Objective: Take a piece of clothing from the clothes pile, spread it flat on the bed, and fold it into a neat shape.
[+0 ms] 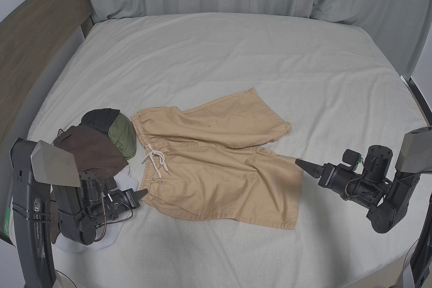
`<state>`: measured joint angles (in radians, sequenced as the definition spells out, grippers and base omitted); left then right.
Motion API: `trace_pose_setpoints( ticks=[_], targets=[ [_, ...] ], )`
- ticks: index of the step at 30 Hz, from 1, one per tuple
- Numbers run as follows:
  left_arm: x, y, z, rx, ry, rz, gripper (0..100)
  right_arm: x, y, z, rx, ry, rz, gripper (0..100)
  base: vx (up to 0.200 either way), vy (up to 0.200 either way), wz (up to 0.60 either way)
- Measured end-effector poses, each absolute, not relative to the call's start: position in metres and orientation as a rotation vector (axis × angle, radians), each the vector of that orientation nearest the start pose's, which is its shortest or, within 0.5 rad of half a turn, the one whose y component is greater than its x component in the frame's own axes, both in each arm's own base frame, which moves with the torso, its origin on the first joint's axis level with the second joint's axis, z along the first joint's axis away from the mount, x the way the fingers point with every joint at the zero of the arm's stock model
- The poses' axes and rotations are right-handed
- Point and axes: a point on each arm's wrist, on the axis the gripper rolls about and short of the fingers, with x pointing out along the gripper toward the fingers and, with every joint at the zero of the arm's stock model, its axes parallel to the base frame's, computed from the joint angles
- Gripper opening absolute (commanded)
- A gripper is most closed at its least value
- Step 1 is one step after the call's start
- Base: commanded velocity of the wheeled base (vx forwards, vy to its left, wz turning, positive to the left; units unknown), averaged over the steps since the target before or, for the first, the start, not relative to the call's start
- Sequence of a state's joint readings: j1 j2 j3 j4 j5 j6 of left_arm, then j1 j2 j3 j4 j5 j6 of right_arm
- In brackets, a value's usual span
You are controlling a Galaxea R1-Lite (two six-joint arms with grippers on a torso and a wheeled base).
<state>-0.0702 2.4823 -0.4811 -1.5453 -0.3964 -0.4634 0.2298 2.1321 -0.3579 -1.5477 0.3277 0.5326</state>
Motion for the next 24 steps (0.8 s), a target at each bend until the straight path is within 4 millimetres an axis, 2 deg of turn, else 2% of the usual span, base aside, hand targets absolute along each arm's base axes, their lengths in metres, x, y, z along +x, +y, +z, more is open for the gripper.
trace_pose_setpoints(
  ticks=[18, 19, 24],
  targets=[
    [0.3192, -0.0315, -0.0513, -0.518, 0.561, -0.349, 0, 0.2807, 0.0754, 0.0381, 0.526, 0.415, 0.478, 100, 0.000, 0.000, 0.00],
    [0.3188, -0.0315, -0.0515, -0.517, 0.563, -0.349, 100, 0.2808, 0.0754, 0.0379, 0.526, 0.415, 0.478, 100, 0.000, 0.000, 0.00],
    [0.3183, -0.0322, -0.0519, -0.525, 0.569, -0.351, 100, 0.2807, 0.0754, 0.0373, 0.526, 0.418, 0.478, 100, 0.000, 0.000, 0.00]
  ],
)
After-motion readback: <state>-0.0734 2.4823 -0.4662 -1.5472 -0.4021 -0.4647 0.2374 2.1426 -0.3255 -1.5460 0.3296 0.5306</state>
